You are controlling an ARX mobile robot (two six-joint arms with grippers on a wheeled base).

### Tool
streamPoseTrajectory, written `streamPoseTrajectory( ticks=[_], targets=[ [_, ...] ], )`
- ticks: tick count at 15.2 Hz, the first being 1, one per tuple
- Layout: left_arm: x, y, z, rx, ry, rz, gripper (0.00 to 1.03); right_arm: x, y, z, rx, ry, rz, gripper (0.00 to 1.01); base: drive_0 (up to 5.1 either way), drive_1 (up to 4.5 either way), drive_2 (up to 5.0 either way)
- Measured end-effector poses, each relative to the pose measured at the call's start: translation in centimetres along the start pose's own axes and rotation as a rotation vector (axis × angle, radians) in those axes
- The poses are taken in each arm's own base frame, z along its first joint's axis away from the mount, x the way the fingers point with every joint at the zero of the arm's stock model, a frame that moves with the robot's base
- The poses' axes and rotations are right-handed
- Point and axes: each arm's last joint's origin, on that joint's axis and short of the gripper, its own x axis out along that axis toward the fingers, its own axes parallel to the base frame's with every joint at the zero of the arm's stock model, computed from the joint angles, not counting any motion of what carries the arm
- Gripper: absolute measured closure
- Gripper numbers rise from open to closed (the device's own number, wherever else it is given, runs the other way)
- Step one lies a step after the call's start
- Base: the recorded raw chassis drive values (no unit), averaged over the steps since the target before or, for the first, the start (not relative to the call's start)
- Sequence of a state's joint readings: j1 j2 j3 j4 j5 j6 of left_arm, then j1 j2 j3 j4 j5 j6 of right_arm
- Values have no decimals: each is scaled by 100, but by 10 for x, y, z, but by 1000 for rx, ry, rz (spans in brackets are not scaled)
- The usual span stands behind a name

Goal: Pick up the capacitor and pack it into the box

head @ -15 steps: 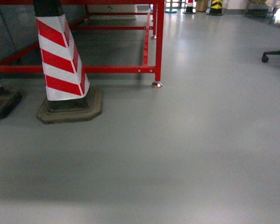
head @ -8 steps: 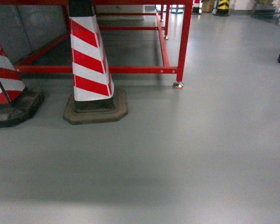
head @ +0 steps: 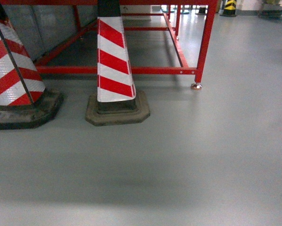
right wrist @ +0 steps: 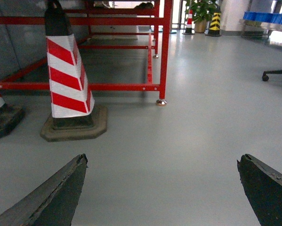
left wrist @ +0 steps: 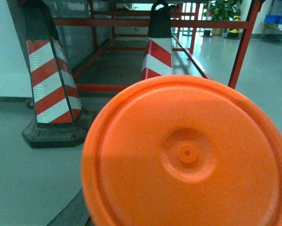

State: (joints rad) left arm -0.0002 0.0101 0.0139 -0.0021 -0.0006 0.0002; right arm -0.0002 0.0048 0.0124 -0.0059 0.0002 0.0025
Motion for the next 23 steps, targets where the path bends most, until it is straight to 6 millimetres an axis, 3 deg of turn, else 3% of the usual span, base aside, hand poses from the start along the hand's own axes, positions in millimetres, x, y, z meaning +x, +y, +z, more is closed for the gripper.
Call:
streamPoseTrajectory(
  ticks=[7,14,23],
  targets=[
    [0,0,-1,0,5,0,59,0,0,0,0,1,1,3,-492,254,254],
    [0,0,0,0,5,2,59,0,0,0,0,-1,2,3,0,0,0],
    [0,0,0,0,3,0,59,0,0,0,0,-2,1,3,4,407,-399]
  ],
)
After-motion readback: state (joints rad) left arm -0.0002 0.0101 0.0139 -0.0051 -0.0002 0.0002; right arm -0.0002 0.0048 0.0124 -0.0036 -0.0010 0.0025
